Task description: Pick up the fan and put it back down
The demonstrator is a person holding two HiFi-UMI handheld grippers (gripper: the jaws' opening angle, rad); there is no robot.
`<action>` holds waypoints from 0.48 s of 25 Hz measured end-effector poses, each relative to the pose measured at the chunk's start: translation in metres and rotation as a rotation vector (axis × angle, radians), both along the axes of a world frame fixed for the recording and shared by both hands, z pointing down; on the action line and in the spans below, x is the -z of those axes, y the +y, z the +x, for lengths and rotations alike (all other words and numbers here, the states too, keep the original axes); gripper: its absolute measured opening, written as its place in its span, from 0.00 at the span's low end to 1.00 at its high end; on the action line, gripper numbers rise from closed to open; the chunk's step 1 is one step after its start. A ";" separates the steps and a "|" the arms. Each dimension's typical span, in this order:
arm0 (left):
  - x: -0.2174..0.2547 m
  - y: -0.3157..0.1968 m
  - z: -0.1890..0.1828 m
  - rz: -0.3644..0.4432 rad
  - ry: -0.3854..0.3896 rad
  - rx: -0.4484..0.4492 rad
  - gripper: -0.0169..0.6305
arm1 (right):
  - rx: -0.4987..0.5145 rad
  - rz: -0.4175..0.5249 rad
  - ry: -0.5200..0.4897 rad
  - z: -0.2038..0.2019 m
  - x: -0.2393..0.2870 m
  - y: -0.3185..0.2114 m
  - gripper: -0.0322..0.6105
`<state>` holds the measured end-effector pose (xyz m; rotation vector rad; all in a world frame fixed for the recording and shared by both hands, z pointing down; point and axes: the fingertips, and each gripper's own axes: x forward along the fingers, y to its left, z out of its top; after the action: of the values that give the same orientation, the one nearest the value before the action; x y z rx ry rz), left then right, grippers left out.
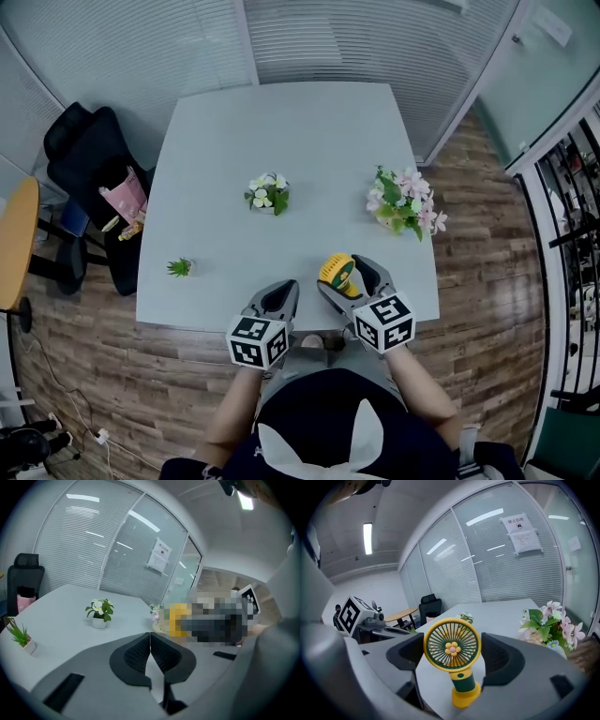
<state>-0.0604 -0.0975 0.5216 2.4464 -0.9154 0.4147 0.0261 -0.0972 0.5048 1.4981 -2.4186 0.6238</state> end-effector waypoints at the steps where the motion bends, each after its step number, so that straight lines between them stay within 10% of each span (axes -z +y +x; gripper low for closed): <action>1: 0.001 0.000 0.000 0.000 0.000 0.011 0.06 | 0.014 -0.005 0.001 -0.001 -0.004 -0.001 0.64; 12: 0.000 0.006 -0.001 -0.011 -0.021 0.131 0.06 | 0.147 -0.055 -0.018 -0.006 -0.035 -0.008 0.64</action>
<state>-0.0610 -0.0916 0.5220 2.3593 -1.0722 0.3982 0.0204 -0.1055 0.5396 1.2850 -2.4760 0.6688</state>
